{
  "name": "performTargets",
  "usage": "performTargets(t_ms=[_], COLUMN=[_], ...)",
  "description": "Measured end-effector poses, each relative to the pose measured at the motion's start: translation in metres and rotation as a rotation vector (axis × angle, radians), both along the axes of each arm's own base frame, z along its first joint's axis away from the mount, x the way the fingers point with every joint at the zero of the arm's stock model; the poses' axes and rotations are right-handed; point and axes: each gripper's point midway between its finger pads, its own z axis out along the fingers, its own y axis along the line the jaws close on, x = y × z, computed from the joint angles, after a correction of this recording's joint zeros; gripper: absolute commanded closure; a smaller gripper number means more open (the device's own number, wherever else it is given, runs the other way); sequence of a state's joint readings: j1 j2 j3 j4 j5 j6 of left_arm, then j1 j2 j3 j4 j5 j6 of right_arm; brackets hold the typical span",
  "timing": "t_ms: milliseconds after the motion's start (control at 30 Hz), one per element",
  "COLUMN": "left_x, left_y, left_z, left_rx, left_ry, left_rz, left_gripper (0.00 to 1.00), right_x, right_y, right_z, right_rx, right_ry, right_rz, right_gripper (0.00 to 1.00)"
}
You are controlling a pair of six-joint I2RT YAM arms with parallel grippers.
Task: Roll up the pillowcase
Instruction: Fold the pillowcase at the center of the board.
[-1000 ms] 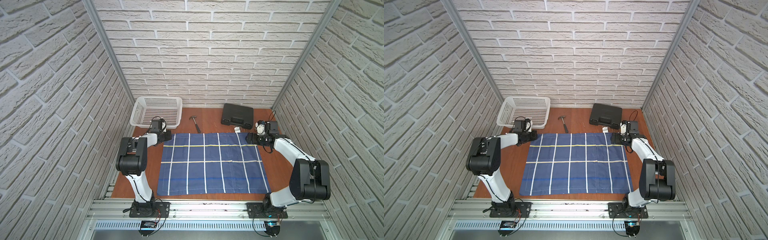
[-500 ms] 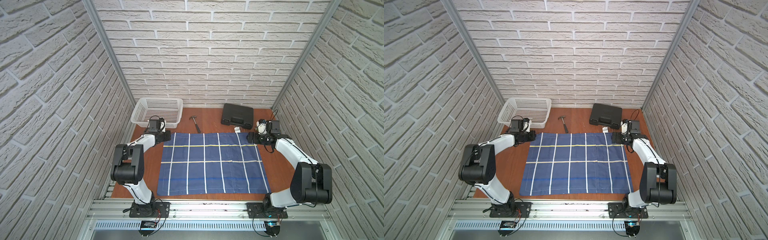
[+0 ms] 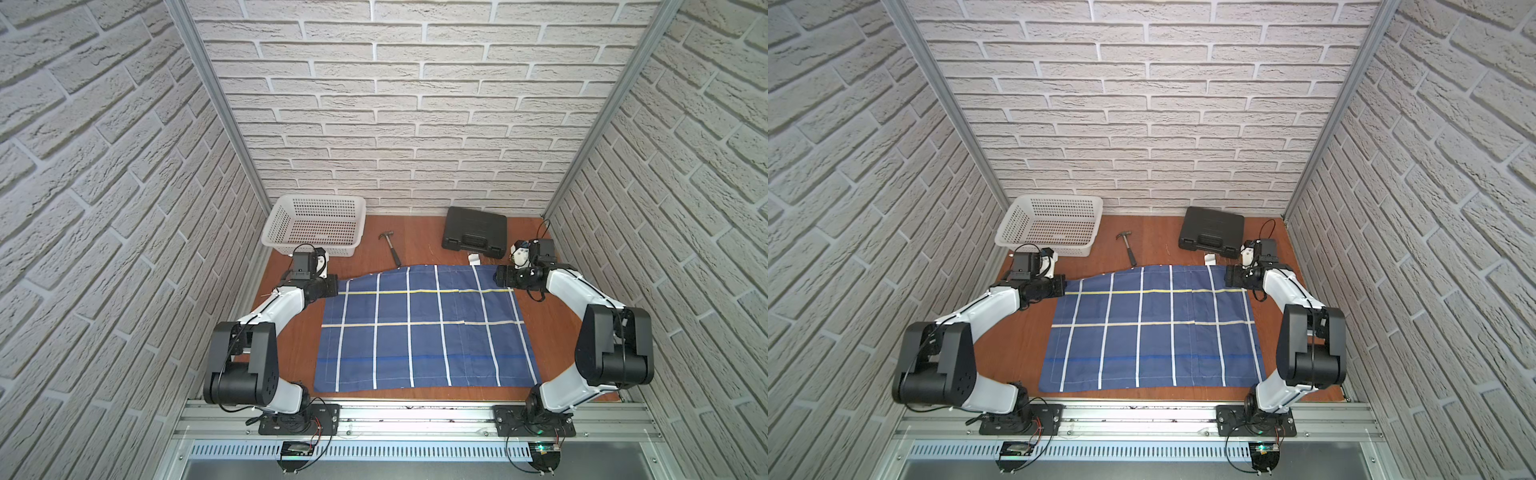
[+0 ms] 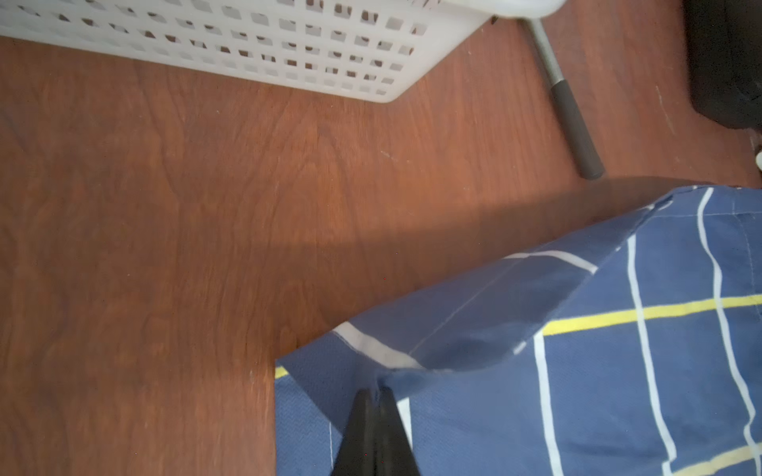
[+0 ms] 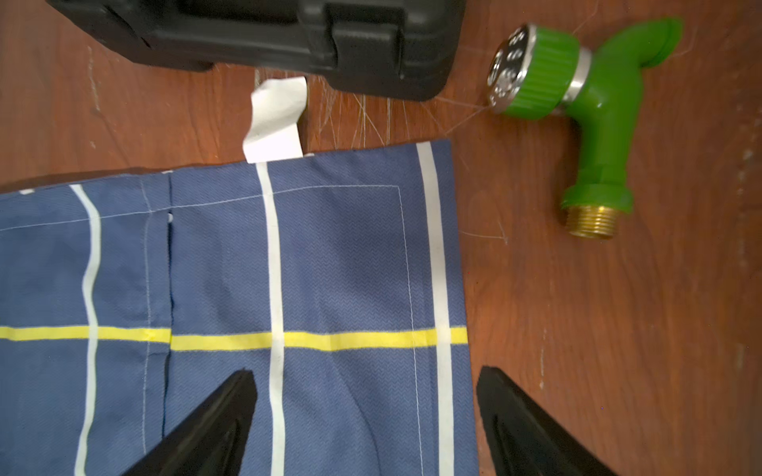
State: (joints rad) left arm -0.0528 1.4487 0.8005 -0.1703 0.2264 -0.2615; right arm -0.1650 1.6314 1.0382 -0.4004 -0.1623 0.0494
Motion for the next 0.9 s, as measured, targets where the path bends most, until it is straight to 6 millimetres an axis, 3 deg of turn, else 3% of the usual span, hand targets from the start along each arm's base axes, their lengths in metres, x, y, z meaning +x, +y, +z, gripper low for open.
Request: performTargets(t_ms=[133, 267, 733, 900], left_x=[-0.005, -0.009, -0.019, -0.021], left_y=[0.002, 0.005, 0.014, 0.017], left_z=[0.012, 0.018, 0.012, 0.010], left_rx=[0.012, 0.019, 0.038, 0.042], left_ry=[-0.024, -0.033, 0.011, 0.022], left_rz=[-0.005, -0.006, -0.009, -0.007], left_gripper=[1.00, 1.00, 1.00, 1.00], right_x=[0.006, 0.021, 0.083, 0.093], right_y=[-0.004, -0.007, 0.000, 0.004], right_z=[-0.020, -0.027, -0.050, -0.051], right_rx=[-0.003, -0.003, -0.005, -0.012], right_ry=[0.051, 0.062, 0.061, 0.052], right_rz=[-0.013, -0.032, -0.015, 0.013], right_gripper=[0.15, 0.19, 0.27, 0.37])
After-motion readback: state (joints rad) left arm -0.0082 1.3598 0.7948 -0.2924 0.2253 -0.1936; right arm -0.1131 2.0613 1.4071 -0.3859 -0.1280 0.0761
